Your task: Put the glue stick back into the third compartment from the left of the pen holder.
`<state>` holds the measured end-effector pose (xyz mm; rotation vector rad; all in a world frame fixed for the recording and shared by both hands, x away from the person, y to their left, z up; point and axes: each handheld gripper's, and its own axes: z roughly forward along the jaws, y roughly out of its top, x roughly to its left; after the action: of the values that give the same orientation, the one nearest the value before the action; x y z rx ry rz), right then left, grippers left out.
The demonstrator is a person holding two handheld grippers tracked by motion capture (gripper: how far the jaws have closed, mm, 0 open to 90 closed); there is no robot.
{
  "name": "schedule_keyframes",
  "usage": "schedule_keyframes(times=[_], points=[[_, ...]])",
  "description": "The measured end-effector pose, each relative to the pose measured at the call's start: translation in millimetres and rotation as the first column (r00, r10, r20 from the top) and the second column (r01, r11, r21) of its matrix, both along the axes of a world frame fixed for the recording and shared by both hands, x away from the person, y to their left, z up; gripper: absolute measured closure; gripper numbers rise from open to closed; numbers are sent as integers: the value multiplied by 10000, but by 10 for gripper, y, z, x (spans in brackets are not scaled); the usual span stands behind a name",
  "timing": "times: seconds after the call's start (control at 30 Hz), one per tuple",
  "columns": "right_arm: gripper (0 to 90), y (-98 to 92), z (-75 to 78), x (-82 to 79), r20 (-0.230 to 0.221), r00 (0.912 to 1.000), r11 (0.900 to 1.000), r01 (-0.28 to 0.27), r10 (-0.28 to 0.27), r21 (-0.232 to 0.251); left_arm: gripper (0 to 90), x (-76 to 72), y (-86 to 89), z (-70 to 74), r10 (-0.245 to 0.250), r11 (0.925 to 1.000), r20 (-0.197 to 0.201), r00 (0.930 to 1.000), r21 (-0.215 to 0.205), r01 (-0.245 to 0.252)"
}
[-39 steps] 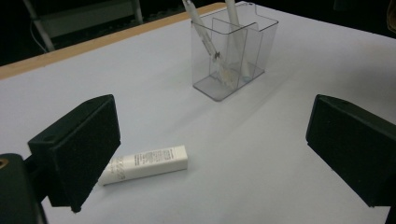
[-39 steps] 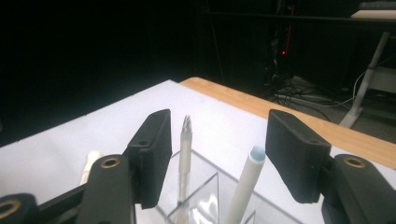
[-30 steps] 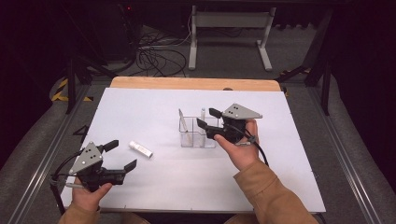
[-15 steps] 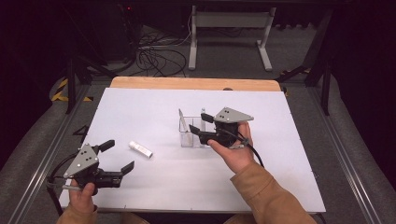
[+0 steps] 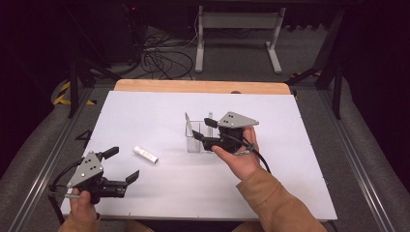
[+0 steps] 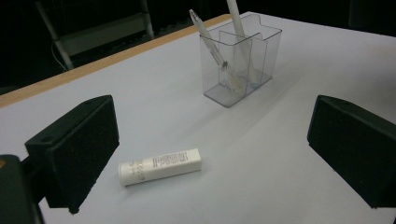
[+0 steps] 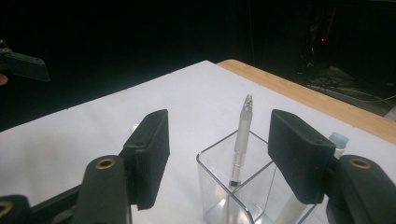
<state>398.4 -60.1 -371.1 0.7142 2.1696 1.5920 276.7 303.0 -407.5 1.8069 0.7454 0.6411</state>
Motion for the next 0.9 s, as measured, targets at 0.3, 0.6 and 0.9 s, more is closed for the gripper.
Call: schedule_keyframes(times=[0.3,0.6,0.9], points=[[395,103,9,-17,-48,9997,9997,-247,247,-35,27,-24,-1,-2,-10,9999,-52,10000,141,11],[396,303,17,-19,-108,9975,9970,-700,697,-328,27,-64,20,-12,23,9998,-93,10000,182,-21],[396,574,-33,-6,-344,9921,9894,-1231,1208,-768,27,-113,53,-16,46,9997,-58,10000,231,-44]])
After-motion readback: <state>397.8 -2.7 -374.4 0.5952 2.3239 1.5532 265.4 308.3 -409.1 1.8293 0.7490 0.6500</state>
